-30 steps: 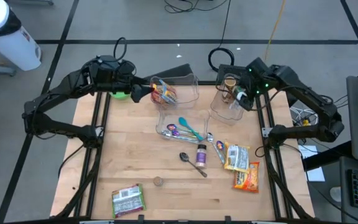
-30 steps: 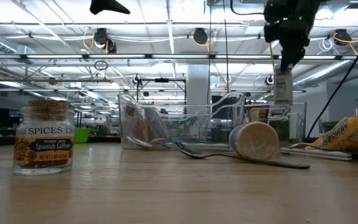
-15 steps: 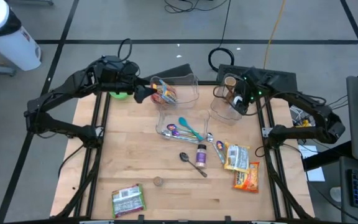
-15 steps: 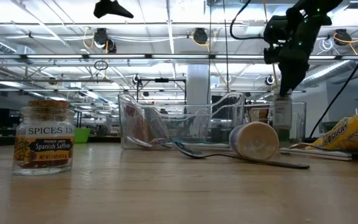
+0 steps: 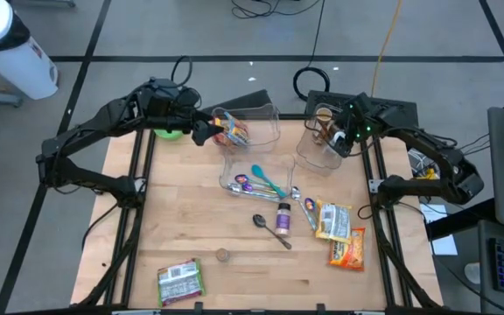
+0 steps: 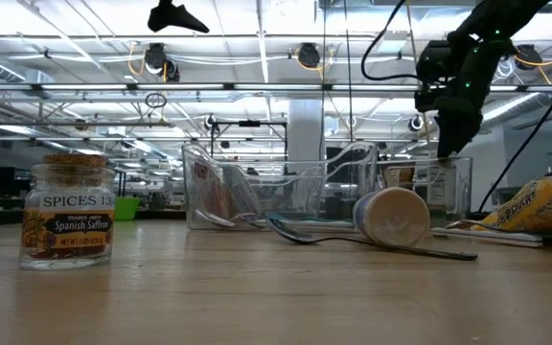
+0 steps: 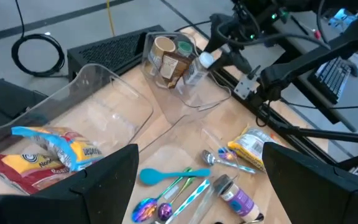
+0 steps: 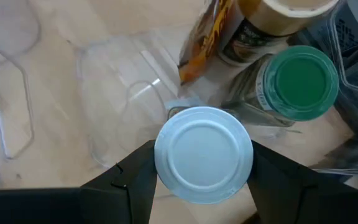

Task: Pick & Place Food Item
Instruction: Put the white seasoning bottle into the top right transparent bin

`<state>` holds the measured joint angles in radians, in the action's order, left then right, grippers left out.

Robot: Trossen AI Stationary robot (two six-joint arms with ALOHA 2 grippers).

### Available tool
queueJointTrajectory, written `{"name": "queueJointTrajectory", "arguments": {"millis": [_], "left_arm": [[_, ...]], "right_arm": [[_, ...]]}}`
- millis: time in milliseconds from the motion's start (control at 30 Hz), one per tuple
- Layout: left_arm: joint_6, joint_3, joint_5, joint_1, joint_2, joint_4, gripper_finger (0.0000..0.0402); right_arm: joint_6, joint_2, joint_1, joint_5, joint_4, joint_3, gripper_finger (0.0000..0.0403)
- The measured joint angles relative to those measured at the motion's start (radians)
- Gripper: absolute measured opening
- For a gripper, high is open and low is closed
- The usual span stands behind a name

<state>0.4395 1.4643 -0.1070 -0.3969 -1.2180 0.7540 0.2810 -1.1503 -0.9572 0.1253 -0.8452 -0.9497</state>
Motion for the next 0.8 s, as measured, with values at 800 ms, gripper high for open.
{"name": "queueJointTrajectory", "arguments": {"millis": [800], "left_arm": [[0.015, 0.000, -0.026, 0.000, 0.000, 0.000, 0.0351]], "right_arm": [[0.143, -0.103, -0.032, 0.002, 0.012, 0.000, 0.0198]]}}
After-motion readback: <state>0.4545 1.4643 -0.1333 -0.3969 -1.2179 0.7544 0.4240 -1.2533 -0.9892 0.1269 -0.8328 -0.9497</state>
